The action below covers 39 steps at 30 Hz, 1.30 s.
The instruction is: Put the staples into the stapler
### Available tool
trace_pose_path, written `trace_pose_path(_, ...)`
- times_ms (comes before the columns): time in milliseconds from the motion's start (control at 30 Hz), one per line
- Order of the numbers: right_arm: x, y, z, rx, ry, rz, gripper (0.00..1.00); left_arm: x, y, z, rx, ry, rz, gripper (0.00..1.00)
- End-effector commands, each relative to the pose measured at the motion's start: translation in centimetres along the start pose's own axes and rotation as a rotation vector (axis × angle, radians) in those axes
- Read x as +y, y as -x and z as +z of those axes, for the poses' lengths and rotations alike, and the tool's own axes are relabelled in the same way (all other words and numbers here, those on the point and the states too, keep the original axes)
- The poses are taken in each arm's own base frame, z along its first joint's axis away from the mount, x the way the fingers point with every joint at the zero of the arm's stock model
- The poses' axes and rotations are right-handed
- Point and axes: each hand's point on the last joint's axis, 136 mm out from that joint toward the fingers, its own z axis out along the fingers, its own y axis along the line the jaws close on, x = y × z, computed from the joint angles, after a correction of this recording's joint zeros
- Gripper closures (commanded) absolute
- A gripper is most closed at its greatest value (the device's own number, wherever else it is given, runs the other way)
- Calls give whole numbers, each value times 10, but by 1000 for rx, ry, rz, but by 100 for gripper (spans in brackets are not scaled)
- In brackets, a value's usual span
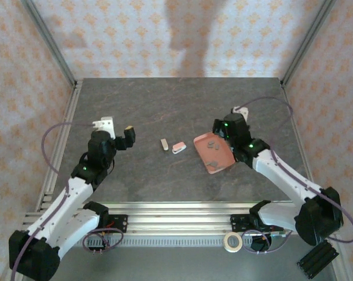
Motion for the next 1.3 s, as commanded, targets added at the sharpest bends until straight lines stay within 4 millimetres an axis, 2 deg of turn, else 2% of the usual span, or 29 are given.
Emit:
trace_pose_path(0,-43,10,-4,-77,-139,-42,0,36,28,-11,-191,185,-24,0)
trace_pose_path(100,-64,12,-2,-129,-173,-50,0,43,24,-12,-223,224,12,0)
trace_pose_path(233,-89,5,4,-187,-213,-48,0,49,7,-1,-218,263,64,0)
trace_pose_path(333,-101,-9,19,-212,-184,-48,0,53,-18,14,-221,273,96,0)
trace_pose_path(367,-105,-16,27,-226,-166,-43,0,56,-33,23,-213,277,96,0)
trace_pose_path(433,-119,-38,46,-234,-154,-11,0,61,-55,42,-194,276,107,0)
trace_pose_path(467,-126,-30,51,-284,-175,30,0,53,-50,49,-229,258,134,0)
trace_pose_path(533,-123,-31,60,-214,-160,-14,0,41,-56,63,-125,237,256,0)
trace_pose_path(567,-119,-28,63,-256,-139,-17,0,41,-55,68,-132,234,261,0)
trace_pose_path(600,-118,-25,67,-277,-137,-29,0,45,-55,71,-172,245,253,0)
trace_pose_path(633,-116,-29,75,-255,-120,-49,0,56,-66,77,-183,273,213,0)
trace_pose_path(667,-119,-34,85,-248,-128,-41,0,63,-68,83,-220,268,174,0)
trace_pose_path(733,-116,-39,107,-232,-100,-44,0,71,-72,97,-74,308,169,0)
trace_pose_path(767,-122,-41,106,-182,-98,-21,0,77,-72,107,-16,305,145,0)
trace_pose_path(800,-124,-39,106,-162,-109,-11,1,80,-69,112,-40,282,118,0)
trace_pose_path(867,-126,-41,106,-167,-113,-11,1,91,-71,106,-49,305,72,0)
trace_pose_path(1267,-125,-41,107,-174,-111,-11,1,83,-71,111,-32,269,103,0)
